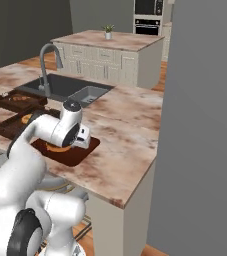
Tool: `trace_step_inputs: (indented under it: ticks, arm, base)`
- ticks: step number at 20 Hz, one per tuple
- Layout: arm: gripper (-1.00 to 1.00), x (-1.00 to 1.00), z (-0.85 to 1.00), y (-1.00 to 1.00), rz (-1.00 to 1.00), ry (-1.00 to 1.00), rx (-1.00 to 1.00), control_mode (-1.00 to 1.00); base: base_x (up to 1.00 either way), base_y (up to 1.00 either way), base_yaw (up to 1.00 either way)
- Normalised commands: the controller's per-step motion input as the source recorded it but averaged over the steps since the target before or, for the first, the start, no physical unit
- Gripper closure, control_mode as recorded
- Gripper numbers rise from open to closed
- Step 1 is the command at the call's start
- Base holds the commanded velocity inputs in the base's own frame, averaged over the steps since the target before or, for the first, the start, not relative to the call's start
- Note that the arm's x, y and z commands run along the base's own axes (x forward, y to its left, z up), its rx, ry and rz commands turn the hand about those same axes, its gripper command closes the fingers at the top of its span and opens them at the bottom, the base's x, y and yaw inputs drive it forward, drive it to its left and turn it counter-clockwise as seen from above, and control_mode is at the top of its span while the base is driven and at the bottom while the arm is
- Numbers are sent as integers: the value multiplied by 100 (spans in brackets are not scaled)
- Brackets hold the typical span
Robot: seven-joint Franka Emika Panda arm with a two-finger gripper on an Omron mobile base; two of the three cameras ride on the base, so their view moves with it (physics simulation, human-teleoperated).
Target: Take the cake and donut from the fridge and place them on the empty tray on the dining counter.
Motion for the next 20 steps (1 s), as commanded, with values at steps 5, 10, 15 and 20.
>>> trace_step_inputs:
  ticks: [5,10,15,20]
  arm:
    - [100,55,-33,15,-1,10,0,-100]
    - [100,50,-44,12,0,3,0,-100]
    - [100,37,-26,1,0,3,0,-100]
    - [100,10,-40,0,0,-1,0,-100]
  base:
    - [0,0,0]
    - [0,0,0]
    - [0,0,0]
    - [0,0,0]
